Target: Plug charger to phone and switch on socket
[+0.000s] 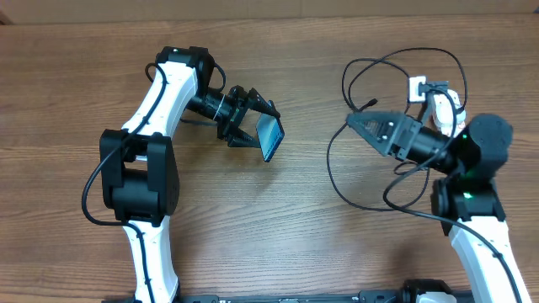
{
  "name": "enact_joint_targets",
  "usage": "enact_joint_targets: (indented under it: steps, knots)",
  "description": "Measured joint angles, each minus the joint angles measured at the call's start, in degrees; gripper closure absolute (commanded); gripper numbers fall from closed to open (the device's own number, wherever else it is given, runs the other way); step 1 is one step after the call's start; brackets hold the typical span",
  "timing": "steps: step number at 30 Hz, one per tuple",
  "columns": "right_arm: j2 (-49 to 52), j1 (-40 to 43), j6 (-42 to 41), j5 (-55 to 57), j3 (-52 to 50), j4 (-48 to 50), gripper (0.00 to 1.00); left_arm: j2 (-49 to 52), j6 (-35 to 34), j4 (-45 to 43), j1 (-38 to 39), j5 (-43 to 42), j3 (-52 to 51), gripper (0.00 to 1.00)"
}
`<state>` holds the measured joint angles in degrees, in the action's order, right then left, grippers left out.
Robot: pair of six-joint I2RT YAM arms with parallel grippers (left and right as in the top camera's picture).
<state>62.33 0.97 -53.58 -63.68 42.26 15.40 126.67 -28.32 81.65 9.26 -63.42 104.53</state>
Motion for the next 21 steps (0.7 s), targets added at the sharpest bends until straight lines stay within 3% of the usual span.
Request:
enact_joint_targets:
  steps: [3,5,7,9,16,21]
  knots:
    - [0.2,-5.8,1.9,7.4,0.9,-6.7,0.00,0.0,0.0,-0.4,0.0,0.0,0.0,0.34]
    - [0.3,-10.4,5.1,15.0,3.1,-17.3,0.00,0.0,0.0,-0.7,0.0,0.0,0.0,0.34]
    - [0.6,-18.0,8.8,29.6,7.1,-30.0,0.00,0.0,0.0,-0.7,0.0,0.0,0.0,0.34]
    - [0.6,-24.0,10.7,41.3,9.9,-35.2,0.01,0.0,0.1,-0.7,0.0,0.0,0.0,0.34]
    - [3.2,-39.5,13.4,68.1,13.5,-36.3,0.13,0.0,0.1,-1.4,0.0,0.0,0.0,0.34]
    - [13.1,-43.3,13.8,73.6,13.6,-35.2,0.16,0.0,0.1,-1.5,0.0,0.0,0.0,0.34]
